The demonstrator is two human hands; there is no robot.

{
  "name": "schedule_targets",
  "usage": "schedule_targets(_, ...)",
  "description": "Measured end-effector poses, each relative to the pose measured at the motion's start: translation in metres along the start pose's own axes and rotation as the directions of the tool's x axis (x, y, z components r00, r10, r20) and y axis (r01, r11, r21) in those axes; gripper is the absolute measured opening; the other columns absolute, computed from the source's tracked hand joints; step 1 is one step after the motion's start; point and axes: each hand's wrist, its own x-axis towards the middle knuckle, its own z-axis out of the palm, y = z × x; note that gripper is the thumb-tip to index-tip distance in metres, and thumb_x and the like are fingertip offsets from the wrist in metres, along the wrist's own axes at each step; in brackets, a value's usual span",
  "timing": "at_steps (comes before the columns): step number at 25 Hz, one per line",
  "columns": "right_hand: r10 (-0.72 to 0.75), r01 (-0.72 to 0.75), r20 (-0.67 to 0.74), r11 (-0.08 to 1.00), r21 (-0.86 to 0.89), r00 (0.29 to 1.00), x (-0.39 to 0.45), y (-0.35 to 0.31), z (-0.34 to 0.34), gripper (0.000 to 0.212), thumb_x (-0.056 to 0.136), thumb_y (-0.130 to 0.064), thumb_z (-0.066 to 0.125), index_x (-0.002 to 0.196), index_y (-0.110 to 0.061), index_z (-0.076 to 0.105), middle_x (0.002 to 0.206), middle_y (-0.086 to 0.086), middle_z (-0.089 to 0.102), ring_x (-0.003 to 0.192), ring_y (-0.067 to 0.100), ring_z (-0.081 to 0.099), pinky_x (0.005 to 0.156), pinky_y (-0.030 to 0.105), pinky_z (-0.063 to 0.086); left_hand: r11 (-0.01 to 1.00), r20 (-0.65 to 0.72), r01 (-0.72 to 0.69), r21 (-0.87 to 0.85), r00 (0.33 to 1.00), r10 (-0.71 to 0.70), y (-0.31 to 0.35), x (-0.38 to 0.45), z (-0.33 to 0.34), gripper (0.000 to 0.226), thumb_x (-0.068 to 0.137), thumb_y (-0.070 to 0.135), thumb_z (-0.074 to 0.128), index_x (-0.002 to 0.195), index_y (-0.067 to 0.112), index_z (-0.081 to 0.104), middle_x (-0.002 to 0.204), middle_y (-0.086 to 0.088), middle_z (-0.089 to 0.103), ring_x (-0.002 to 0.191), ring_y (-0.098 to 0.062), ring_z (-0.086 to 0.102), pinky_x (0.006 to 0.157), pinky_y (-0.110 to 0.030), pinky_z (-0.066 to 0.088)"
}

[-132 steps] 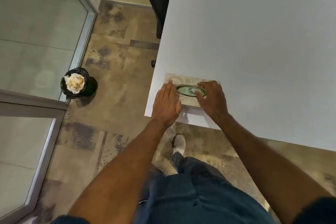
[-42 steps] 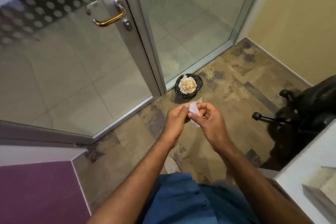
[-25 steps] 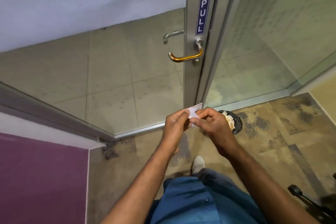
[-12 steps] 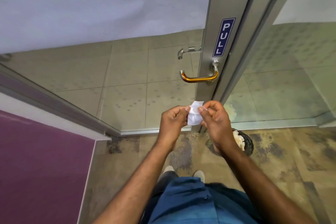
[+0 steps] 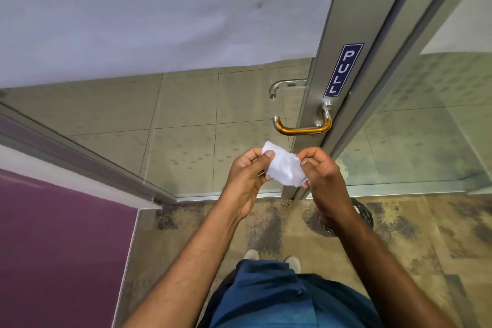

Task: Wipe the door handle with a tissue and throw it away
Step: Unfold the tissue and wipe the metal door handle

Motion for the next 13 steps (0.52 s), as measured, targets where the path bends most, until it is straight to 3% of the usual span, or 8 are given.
schedule_targets(2,0.008,-0.009,-0.110,1.000,-0.002,0.994,0.004,-0.003,0.005,0.031,0.104,-0.020,0.049,0.088,-0.035,0.071,0.093,-0.013,0.072,0.078,0.007,0.064,0.053,0.014,0.048,0.999,-0.061,-0.037,-0.017,0.997,0.036,0.003,0.006,-0.004,0.009,0.106,0.014,0.064,0.105,0.010,0.072,0.102,-0.010,0.076,0.091,-0.019,0.070,0.074,-0.028,0.060)
schedule_targets(5,0.031,-0.029,-0.245,1.000,0.010,0.969,0.011,-0.008,0.011,0.029,0.104,-0.018,0.049,0.094,-0.028,0.074,0.106,-0.002,0.074,0.095,0.020,0.066,0.070,0.025,0.056,0.992,-0.100,-0.120,-0.026,0.988,0.117,0.005,0.014,-0.006,0.008,0.107,0.011,0.064,0.106,0.012,0.073,0.098,-0.005,0.079,0.088,-0.015,0.072,0.074,-0.028,0.060)
schedule_targets(8,-0.028,0.026,-0.303,1.000,-0.010,0.953,0.020,-0.022,0.016,0.034,0.105,-0.016,0.047,0.100,-0.033,0.076,0.110,-0.012,0.075,0.102,0.008,0.068,0.079,0.021,0.056,0.985,-0.141,-0.167,-0.034,0.977,0.161,0.007,0.024,-0.005,0.009,0.109,0.009,0.062,0.111,0.012,0.070,0.098,-0.005,0.077,0.088,-0.016,0.071,0.074,-0.029,0.059)
schedule_targets(10,-0.094,0.067,-0.299,0.993,-0.099,0.950,0.029,-0.033,0.017,0.033,0.103,-0.018,0.049,0.106,-0.040,0.074,0.116,-0.017,0.074,0.098,-0.005,0.068,0.080,0.015,0.056,0.986,-0.161,-0.166,-0.032,0.974,0.159,0.008,0.031,-0.001,0.008,0.109,0.009,0.061,0.111,0.012,0.068,0.098,-0.006,0.074,0.089,-0.018,0.067,0.074,-0.032,0.055)
schedule_targets(13,-0.206,0.091,-0.278,0.922,-0.377,0.938,0.049,-0.041,0.022,0.032,0.101,-0.024,0.060,0.132,-0.029,0.068,0.134,-0.004,0.062,0.107,0.008,0.065,0.098,0.033,0.058,0.987,-0.153,-0.160,0.009,0.975,0.159,0.012,0.046,0.003,0.009,0.110,0.008,0.058,0.112,0.013,0.065,0.088,0.003,0.073,0.078,-0.012,0.066,0.069,-0.031,0.051)
